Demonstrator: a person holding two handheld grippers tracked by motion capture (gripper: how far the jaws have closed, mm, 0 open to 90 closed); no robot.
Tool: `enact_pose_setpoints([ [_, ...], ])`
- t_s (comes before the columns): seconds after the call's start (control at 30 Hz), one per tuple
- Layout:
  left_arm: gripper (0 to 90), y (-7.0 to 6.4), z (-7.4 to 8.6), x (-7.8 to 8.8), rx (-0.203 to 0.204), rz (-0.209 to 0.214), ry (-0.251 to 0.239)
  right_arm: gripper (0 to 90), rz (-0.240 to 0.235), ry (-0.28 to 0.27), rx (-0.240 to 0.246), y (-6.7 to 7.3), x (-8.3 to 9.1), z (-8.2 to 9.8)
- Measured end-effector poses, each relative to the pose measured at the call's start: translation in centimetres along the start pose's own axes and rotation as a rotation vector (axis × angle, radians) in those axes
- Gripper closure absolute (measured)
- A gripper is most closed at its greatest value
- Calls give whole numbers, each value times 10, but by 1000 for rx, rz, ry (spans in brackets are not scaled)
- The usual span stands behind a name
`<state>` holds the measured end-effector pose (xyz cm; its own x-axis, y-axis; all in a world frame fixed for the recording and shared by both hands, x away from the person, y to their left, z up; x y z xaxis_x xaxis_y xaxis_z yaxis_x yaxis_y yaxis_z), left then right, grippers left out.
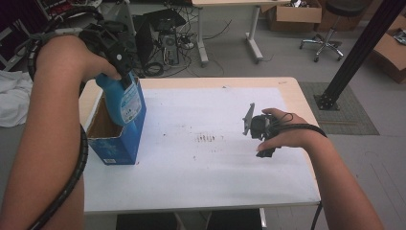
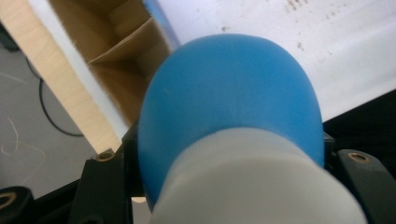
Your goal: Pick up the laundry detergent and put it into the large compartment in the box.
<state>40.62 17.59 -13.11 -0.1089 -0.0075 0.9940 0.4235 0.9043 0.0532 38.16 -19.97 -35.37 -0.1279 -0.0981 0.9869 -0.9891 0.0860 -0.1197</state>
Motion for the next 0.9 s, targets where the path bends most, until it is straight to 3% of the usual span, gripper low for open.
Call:
enact_pose_setpoints([
  [0.33, 398, 20, 6, 1, 108, 7, 5, 162, -2, 0, 5, -1, -2, -3],
  [0.53, 398, 35, 9, -2, 207, -10, 4, 162, -1, 0, 4, -2, -2, -3],
  [0.9, 398, 54, 15, -13, 289, -12, 3, 162, -4, -7, 4, -2, -2, -4],
])
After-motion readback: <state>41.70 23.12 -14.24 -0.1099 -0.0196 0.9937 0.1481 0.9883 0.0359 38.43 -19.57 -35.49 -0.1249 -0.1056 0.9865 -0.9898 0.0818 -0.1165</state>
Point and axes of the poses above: each handheld gripper's, and its own axes: x roughly backward along the jaws, z roughly out of its underside, y roughly to its left, the point moved 3 cm from there along -x, roughly forward along the jaws, and after that the axes turned 2 degrees about -y, right-handed, at the moved point
